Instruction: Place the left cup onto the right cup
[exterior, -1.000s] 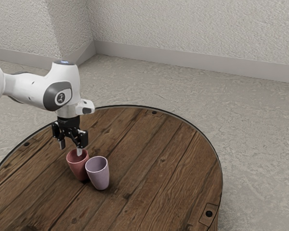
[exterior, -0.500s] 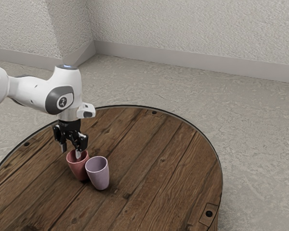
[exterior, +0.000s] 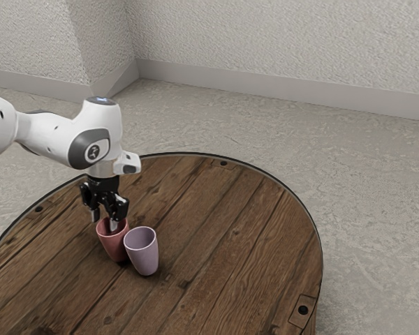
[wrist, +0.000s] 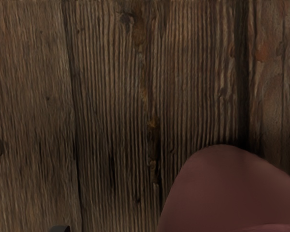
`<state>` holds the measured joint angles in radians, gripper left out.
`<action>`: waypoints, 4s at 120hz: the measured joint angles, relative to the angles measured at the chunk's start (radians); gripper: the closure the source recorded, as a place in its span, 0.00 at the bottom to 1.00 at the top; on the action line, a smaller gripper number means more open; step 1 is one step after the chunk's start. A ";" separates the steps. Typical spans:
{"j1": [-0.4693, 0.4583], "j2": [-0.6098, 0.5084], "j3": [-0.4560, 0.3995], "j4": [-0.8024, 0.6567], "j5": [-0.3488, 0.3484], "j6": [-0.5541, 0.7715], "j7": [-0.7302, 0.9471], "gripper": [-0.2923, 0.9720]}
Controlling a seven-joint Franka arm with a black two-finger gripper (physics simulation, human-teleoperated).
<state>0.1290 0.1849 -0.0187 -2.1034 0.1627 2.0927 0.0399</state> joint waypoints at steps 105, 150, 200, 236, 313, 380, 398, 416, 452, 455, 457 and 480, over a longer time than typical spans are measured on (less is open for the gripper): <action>-0.009 -0.014 0.000 -0.025 -0.004 0.011 0.000 0.62; -0.011 -0.014 0.000 -0.029 -0.005 0.018 -0.002 0.68; -0.009 -0.032 0.000 -0.028 -0.006 0.019 -0.002 0.73; 0.001 -0.032 0.000 -0.029 -0.006 0.019 -0.002 0.77; -0.007 -0.064 0.000 -0.036 0.001 0.019 -0.017 0.85; -0.004 -0.275 -0.029 -0.083 0.005 -0.019 -0.026 0.85; -0.001 -0.337 -0.060 -0.083 0.002 -0.050 -0.026 0.85; 0.001 -0.374 -0.078 -0.081 -0.003 -0.080 -0.025 0.85; -0.011 -0.409 -0.088 -0.083 -0.008 -0.120 -0.024 0.85; -0.012 -0.410 -0.088 -0.083 -0.008 -0.122 -0.023 0.85; -0.014 -0.410 -0.088 -0.083 -0.008 -0.124 -0.023 0.85; -0.035 -0.410 -0.089 -0.083 -0.008 -0.132 -0.023 0.85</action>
<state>0.0939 -0.2250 -0.1073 -2.1864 0.1543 1.9605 0.0166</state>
